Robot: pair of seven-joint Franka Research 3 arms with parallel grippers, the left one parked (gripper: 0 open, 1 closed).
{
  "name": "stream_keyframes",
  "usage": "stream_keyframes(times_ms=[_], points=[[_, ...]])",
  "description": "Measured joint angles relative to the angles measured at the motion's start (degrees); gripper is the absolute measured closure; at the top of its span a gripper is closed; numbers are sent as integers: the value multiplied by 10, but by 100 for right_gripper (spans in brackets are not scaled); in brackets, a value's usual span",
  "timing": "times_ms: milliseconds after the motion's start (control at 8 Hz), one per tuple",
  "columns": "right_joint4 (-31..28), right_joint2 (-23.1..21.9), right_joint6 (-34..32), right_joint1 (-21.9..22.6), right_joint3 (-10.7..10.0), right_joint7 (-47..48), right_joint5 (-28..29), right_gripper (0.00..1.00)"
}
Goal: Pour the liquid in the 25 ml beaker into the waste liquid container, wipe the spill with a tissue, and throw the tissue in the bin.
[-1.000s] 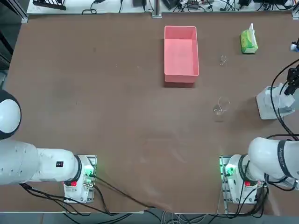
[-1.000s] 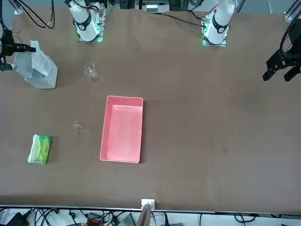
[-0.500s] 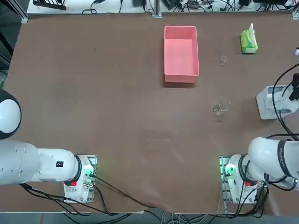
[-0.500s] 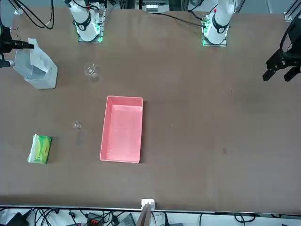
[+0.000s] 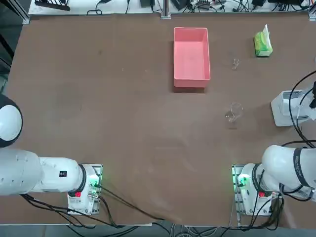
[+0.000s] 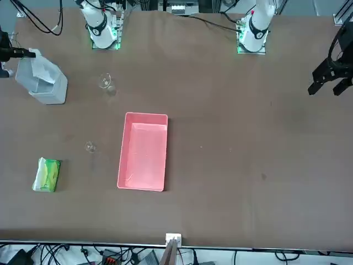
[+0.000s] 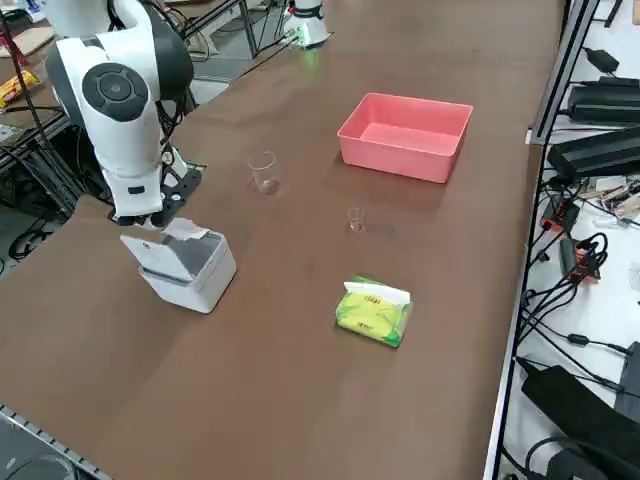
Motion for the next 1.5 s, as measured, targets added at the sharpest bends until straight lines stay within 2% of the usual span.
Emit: stream_keyframes(times_ms=[500, 1000, 1250, 1375, 1500], points=[[0, 25, 60, -2, -18, -48, -10, 93], [4, 37, 77, -2, -18, -54, -10, 90], [11, 41, 77, 0, -17, -55, -10, 77], [12, 43, 77, 0, -17, -55, -10, 61], [15, 45, 78, 0, -17, -55, -10, 54]])
